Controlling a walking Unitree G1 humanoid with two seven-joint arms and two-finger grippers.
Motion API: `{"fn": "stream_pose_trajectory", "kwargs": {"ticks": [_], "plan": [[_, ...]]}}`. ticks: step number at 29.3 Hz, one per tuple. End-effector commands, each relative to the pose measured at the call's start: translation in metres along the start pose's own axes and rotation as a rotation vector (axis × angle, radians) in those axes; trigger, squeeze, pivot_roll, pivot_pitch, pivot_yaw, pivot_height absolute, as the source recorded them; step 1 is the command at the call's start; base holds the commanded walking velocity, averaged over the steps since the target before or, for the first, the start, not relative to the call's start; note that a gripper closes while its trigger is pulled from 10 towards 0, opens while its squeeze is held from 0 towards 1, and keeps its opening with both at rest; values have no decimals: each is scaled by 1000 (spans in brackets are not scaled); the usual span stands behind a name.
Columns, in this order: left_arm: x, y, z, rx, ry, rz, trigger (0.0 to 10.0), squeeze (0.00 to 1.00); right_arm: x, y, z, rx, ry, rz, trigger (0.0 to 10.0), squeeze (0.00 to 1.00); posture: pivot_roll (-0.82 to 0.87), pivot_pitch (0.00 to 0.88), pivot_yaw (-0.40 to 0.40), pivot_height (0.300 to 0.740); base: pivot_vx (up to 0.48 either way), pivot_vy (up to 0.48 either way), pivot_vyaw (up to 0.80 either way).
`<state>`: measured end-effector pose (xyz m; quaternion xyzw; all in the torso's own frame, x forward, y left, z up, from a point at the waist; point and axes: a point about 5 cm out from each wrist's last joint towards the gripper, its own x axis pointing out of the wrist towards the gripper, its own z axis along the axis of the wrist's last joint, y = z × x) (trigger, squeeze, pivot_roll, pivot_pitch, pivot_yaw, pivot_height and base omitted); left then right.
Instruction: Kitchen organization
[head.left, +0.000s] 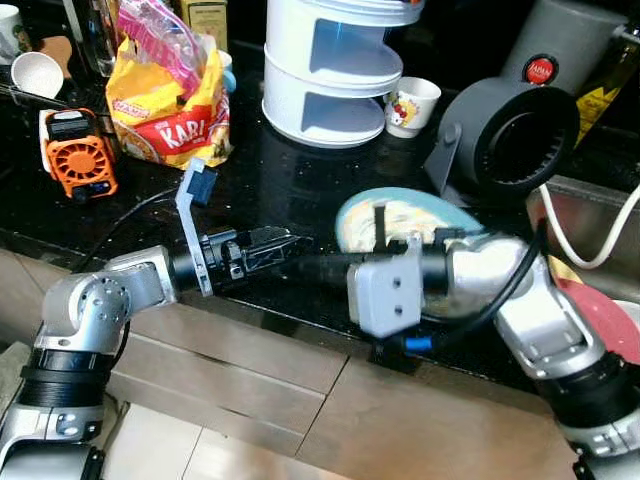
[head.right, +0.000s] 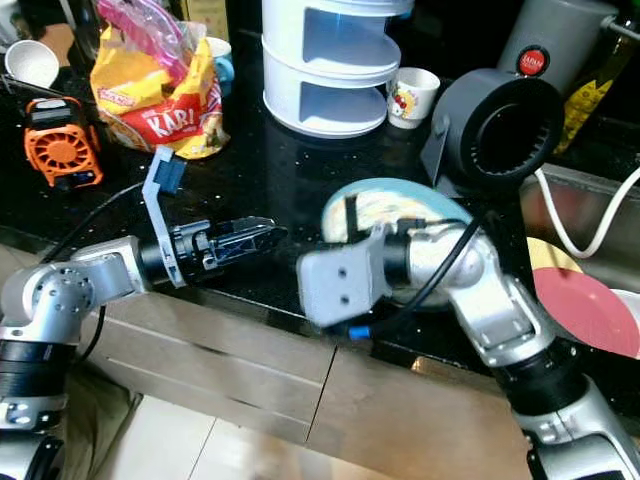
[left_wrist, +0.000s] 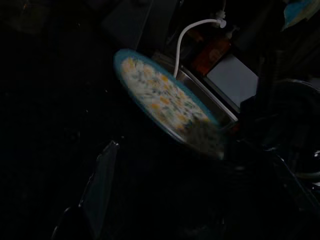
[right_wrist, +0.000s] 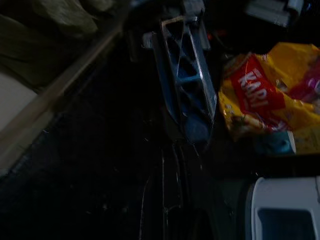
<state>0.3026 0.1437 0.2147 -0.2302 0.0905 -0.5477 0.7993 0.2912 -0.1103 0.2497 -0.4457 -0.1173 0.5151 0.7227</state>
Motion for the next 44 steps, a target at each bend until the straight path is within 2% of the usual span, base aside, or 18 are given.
{"fn": "stream_pose_trajectory", "kwargs": {"ticks": [1,5,6,7,8,9,14,17,18,19,22,26,31,32,33,37,40,44], "plan": [[2,-5,-4,-11,-4,-19,10000,0,-1,-2,-3,9,9,-20,0,0,123,51,-81,740,0,0,0],[3,-6,-4,-9,-10,-18,10000,0,-2,-1,-2,44,-27,-27,431,0,122,51,-81,740,0,0,0],[3,-6,-4,-9,-11,-18,10000,0,-3,-1,1,61,-51,-34,2196,0,121,49,-81,740,0,0,0],[3,-6,-4,-9,-11,-18,10000,0,-3,-1,1,61,-51,-34,2196,0,121,49,-81,740,0,0,0],[4,-7,-3,-7,-14,-19,10000,0,-4,-3,2,90,-81,-53,4784,0,120,50,-79,740,0,0,0],[5,-8,-3,0,-20,-21,10000,0,-7,-8,2,127,-102,-91,10000,0,120,50,-79,740,0,0,0],[6,-12,0,28,-31,-33,10000,0,-16,-18,-12,174,-39,-167,10000,0,118,52,-82,740,0,0,0],[7,-18,3,58,-47,-55,10000,0,-29,-28,-32,268,35,-273,10000,0,120,53,-86,740,0,0,0],[7,-22,5,73,-56,-68,10000,0,-37,-34,-39,340,35,-334,10000,63,121,55,-88,740,0,0,0],[6,-25,5,89,-60,-75,10000,0,-47,-38,-47,421,30,-393,10000,1000,123,57,-90,740,0,0,0],[6,-27,5,101,-62,-78,10000,0,-56,-40,-54,475,31,-440,10000,1000,123,58,-90,740,0,0,0],[5,-31,5,123,-82,-74,10000,0,-78,-40,-80,586,163,-557,10000,1000,121,63,-90,740,0,0,0],[5,-29,7,148,-111,-47,10000,0,-88,-37,-90,658,239,-602,10000,1000,122,66,-89,740,0,0,0],[5,-29,6,156,-120,-38,10000,0,-91,-35,-91,694,242,-583,10000,914,121,66,-89,740,0,0,0],[5,-28,5,152,-128,-31,10000,0,-95,-33,-90,729,228,-570,10000,0,121,65,-89,740,0,0,0],[6,-28,0,122,-145,-26,10000,0,-116,-30,-93,826,232,-557,10000,0,118,72,-91,740,0,0,0],[8,-29,-4,106,-150,-23,10000,0,-135,-23,-104,927,342,-594,10000,0,107,74,-102,740,0,0,0],[9,-29,-7,94,-157,-25,10000,0,-146,-19,-108,976,410,-608,10000,0,103,73,-106,740,0,0,0]]}}
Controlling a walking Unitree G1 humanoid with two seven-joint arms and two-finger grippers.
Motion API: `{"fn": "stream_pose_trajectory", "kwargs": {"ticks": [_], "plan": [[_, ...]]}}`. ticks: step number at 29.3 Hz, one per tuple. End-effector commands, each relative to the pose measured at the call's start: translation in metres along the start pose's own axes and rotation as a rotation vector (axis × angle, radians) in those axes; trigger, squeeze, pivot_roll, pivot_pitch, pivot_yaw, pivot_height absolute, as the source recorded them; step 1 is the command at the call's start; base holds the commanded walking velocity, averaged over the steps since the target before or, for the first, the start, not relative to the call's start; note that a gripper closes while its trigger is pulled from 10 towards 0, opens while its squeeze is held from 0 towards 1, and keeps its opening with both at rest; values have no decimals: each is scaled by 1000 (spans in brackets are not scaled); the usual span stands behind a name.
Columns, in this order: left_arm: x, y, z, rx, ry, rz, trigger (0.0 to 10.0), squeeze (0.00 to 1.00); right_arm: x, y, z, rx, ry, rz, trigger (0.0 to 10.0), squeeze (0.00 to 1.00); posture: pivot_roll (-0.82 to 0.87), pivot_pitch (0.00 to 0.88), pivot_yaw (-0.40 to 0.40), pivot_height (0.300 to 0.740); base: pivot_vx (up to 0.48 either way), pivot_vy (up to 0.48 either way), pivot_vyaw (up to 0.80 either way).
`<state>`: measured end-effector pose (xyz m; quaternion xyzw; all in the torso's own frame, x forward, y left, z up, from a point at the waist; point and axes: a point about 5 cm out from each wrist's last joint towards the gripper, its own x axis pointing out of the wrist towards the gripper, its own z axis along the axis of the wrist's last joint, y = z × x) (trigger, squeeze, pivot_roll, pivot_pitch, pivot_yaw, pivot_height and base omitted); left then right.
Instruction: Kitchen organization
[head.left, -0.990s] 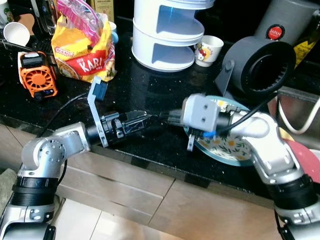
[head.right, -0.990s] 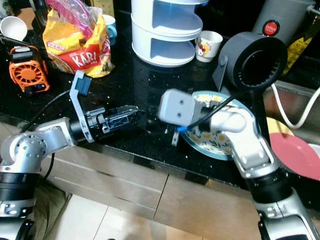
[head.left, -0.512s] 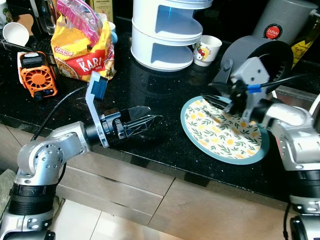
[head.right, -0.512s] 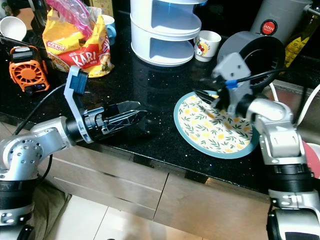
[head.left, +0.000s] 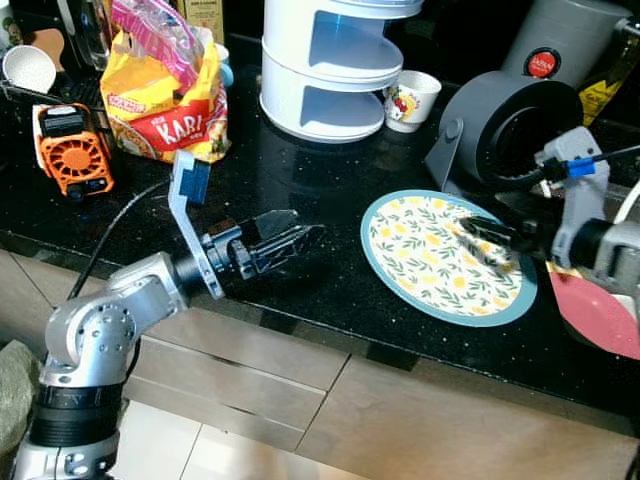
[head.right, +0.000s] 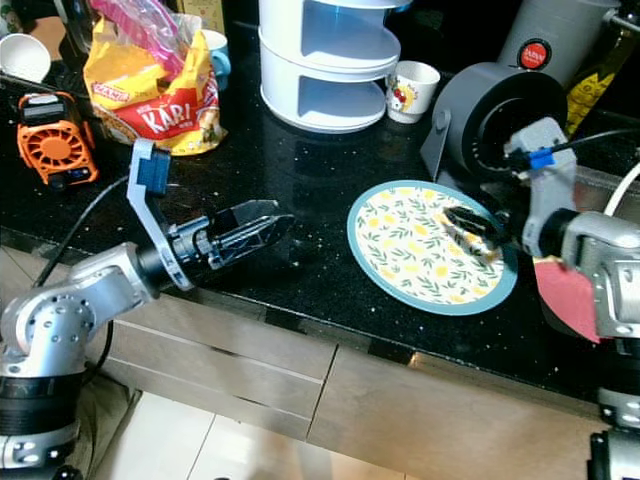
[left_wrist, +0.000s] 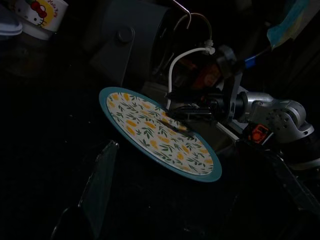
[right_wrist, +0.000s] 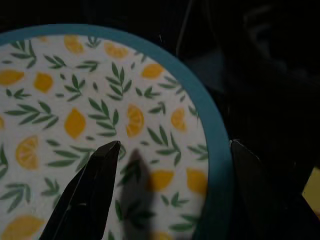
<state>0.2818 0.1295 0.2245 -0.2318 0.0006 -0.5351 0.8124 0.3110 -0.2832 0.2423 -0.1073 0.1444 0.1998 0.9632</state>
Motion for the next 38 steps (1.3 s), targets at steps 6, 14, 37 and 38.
{"fn": "stream_pose_trajectory", "kwargs": {"ticks": [6,14,37,38], "plan": [[5,-5,-8,-20,-9,-19,10000,0,-13,-5,-3,39,96,-27,10000,0,96,74,-116,740,0,0,0],[11,-5,-12,-170,-37,-15,10000,0,-14,-5,-2,60,128,-47,10000,0,90,81,-122,740,0,0,0],[34,2,-23,-274,202,220,10000,0,0,16,4,271,119,16,10000,0,81,102,-127,740,0,0,0],[34,2,-23,-274,202,220,10000,0,0,16,4,271,119,16,10000,0,81,102,-127,740,0,0,0]]}}
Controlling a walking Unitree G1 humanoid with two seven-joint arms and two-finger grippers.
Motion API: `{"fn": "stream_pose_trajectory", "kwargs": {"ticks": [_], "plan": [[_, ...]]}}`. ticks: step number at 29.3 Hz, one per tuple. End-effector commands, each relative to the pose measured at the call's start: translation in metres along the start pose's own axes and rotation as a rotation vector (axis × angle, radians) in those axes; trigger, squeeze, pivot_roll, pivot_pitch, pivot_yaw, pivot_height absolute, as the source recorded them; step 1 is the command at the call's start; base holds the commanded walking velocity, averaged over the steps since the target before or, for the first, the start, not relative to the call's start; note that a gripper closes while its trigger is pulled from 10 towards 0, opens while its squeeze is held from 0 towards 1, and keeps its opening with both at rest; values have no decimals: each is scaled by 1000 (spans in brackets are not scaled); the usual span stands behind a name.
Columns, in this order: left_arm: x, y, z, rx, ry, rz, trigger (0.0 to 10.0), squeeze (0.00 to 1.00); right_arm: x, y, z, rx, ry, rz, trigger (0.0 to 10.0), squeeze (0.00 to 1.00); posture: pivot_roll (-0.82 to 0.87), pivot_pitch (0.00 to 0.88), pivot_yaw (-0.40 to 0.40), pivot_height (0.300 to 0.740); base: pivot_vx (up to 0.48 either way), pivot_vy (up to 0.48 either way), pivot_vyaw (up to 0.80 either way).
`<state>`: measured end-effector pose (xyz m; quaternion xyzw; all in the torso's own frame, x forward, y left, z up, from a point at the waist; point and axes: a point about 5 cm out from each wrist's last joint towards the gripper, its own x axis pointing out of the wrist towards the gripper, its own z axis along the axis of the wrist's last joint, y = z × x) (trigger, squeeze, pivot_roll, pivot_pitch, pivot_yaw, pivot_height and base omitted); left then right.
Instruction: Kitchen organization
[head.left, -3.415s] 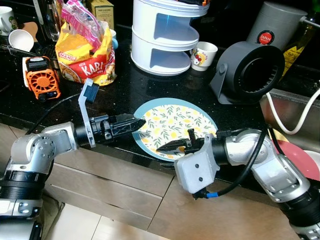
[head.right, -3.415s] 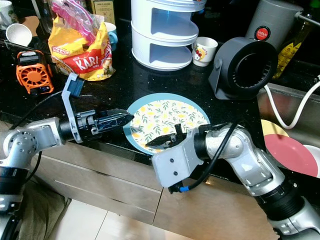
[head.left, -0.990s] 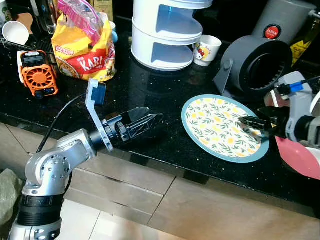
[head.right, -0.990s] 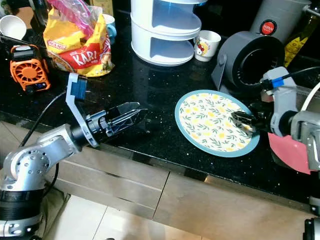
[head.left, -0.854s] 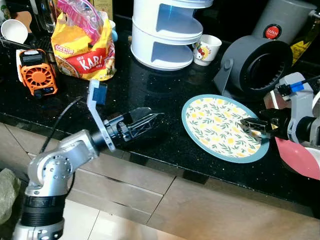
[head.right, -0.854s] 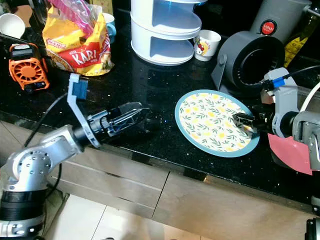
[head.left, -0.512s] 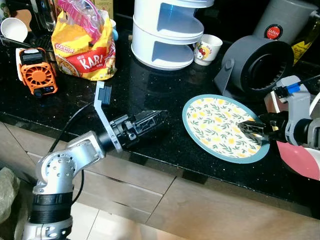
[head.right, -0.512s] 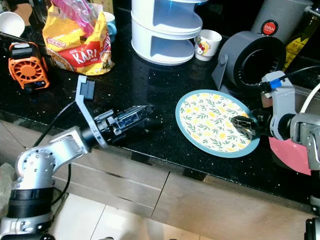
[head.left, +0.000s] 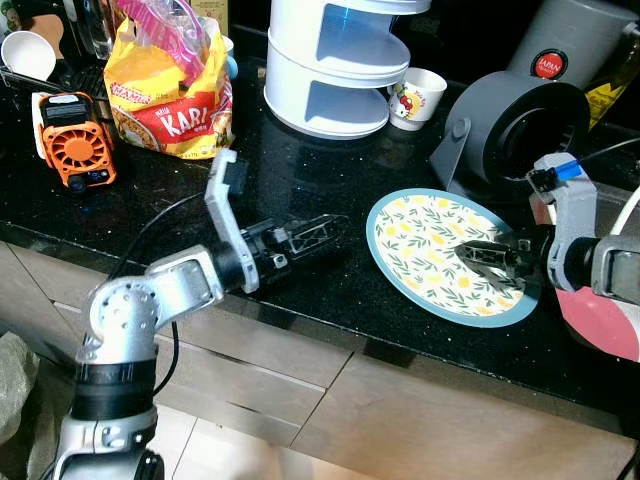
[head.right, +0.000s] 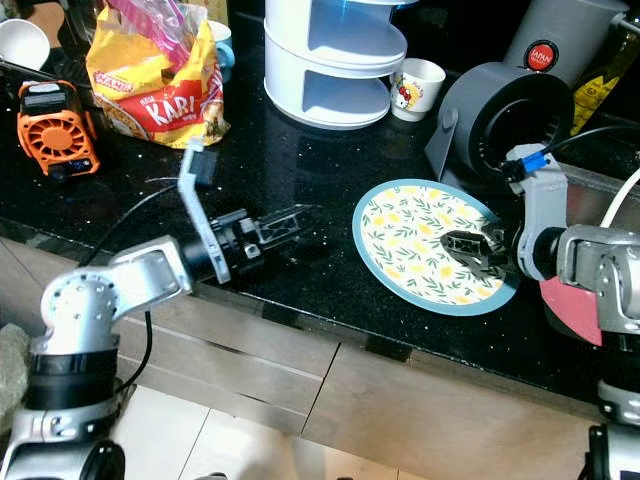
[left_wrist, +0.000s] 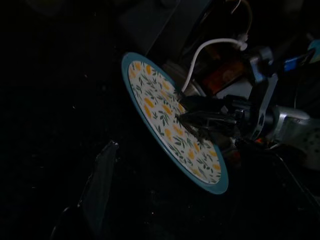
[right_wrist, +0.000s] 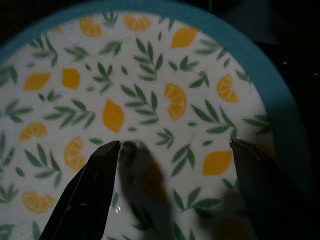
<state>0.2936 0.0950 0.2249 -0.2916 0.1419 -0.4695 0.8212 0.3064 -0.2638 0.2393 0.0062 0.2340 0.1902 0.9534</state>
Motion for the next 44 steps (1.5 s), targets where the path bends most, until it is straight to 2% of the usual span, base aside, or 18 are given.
{"fn": "stream_pose_trajectory", "kwargs": {"ticks": [1,6,10,17,22,28,31,44], "plan": [[2,5,-11,-20,61,41,10000,0,-4,-4,5,27,-28,-21,10000,0,81,102,-127,740,0,0,0],[3,-7,2,38,18,11,10000,0,-6,-5,15,84,-84,-28,10000,0,84,104,-123,740,0,0,0],[5,-15,7,65,21,10,10000,0,-7,-13,14,108,-63,-83,10000,0,84,108,-124,740,0,0,0],[4,-18,10,92,18,34,10000,0,-6,-17,-5,139,21,-118,10000,0,82,121,-127,740,0,0,0],[3,-19,10,96,24,41,10000,0,-9,-20,-10,156,32,-132,10000,0,78,122,-127,740,0,0,0],[3,-19,8,96,32,44,10000,0,-8,-10,-16,168,65,-68,10000,0,72,120,-130,740,0,0,0],[5,-19,7,94,34,43,10000,0,-2,6,-21,182,86,21,10000,0,70,117,-132,740,0,0,0],[5,-20,6,96,31,43,10000,0,7,34,-19,236,64,166,10000,0,70,123,-131,740,0,0,0]]}}
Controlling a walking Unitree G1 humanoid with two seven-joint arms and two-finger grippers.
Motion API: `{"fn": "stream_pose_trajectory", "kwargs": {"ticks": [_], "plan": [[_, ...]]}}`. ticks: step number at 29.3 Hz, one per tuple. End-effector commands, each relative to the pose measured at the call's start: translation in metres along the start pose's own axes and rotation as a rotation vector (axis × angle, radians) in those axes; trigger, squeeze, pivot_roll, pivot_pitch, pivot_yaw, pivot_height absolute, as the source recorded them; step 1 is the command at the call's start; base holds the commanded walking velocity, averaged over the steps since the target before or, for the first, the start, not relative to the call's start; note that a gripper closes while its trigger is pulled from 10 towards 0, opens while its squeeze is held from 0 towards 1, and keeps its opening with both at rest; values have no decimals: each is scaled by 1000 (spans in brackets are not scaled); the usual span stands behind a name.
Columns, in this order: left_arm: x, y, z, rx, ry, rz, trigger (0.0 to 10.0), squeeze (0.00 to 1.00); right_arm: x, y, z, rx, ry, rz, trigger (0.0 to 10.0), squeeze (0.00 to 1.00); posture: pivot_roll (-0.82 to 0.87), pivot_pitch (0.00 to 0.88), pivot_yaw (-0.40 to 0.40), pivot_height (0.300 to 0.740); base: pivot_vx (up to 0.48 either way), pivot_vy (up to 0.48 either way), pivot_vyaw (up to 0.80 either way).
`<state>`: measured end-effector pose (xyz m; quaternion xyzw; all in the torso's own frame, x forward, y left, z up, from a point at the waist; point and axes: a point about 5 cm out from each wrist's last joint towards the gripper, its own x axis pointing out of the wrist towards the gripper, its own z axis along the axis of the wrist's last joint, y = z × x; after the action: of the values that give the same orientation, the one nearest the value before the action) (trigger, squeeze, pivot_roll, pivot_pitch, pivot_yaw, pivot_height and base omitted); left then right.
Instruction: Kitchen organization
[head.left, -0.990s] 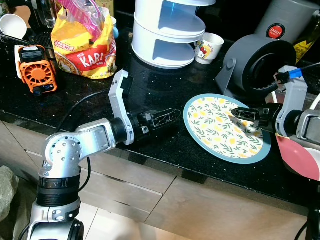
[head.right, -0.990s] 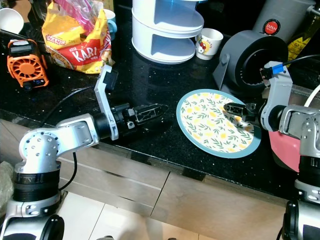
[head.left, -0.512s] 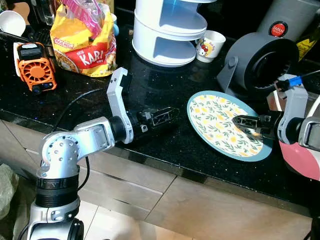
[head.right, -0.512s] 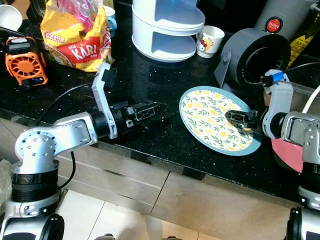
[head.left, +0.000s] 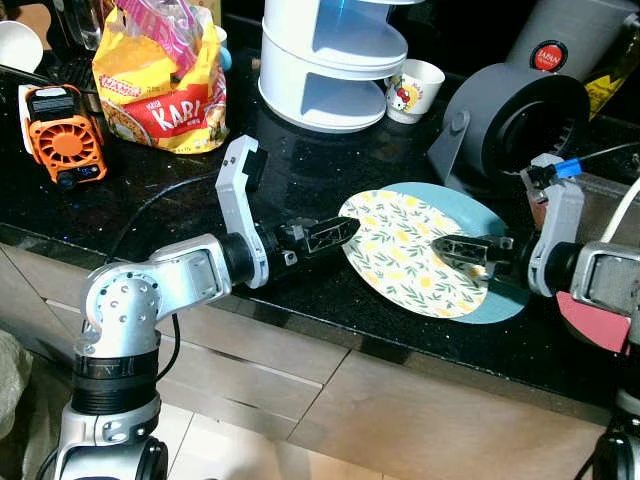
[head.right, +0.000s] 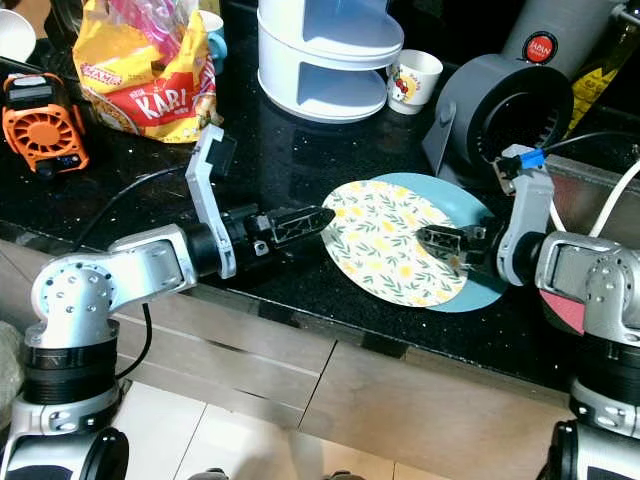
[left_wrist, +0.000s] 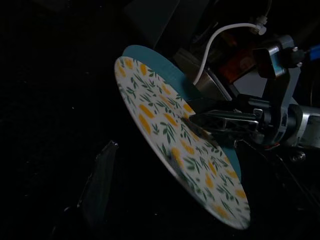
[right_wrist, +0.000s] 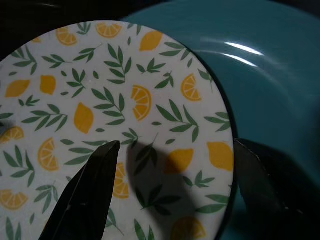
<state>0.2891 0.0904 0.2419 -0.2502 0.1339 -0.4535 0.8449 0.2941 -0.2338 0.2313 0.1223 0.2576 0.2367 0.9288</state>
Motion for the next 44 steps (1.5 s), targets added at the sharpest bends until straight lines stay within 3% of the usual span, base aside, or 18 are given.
{"fn": "stream_pose_trajectory", "kwargs": {"ticks": [1,7,10,12,13,18,19,20,21,33,44], "plan": [[3,-6,-3,10,19,-16,10000,0,4,2,-9,32,51,12,10000,0,70,124,-131,740,0,0,0],[0,-6,-6,-54,24,-50,10000,0,6,4,-10,34,51,11,10000,0,72,127,-131,740,0,0,0],[1,7,-9,-204,35,-19,10000,0,5,5,-8,23,44,-3,10000,0,74,130,-132,740,0,0,0],[2,9,-9,-242,29,-18,10000,0,5,5,-8,22,44,-4,10000,0,74,130,-132,740,0,0,0],[3,14,-8,-322,10,-21,10000,0,5,6,-8,20,42,-4,10000,0,72,131,-131,740,0,0,0],[4,22,-7,-409,-12,-11,10000,0,5,6,-7,17,39,-7,10000,0,69,130,-130,740,0,0,0],[4,22,-7,-417,-11,-12,8196,0,5,6,-7,16,39,-8,10000,0,68,131,-128,740,0,0,0],[5,23,-7,-428,-12,-12,1020,0,4,6,-7,15,37,-11,10000,0,67,130,-127,740,0,0,0],[5,23,-7,-443,-4,-9,0,0,4,6,-7,14,35,-14,10000,0,67,130,-126,740,0,0,0],[18,23,-21,-531,143,-11,0,0,3,9,-7,12,25,-20,10000,0,57,131,-104,740,0,0,0],[18,25,-25,-554,174,2,0,0,2,11,-7,12,12,-17,10000,0,51,128,-98,740,0,0,0]]}}
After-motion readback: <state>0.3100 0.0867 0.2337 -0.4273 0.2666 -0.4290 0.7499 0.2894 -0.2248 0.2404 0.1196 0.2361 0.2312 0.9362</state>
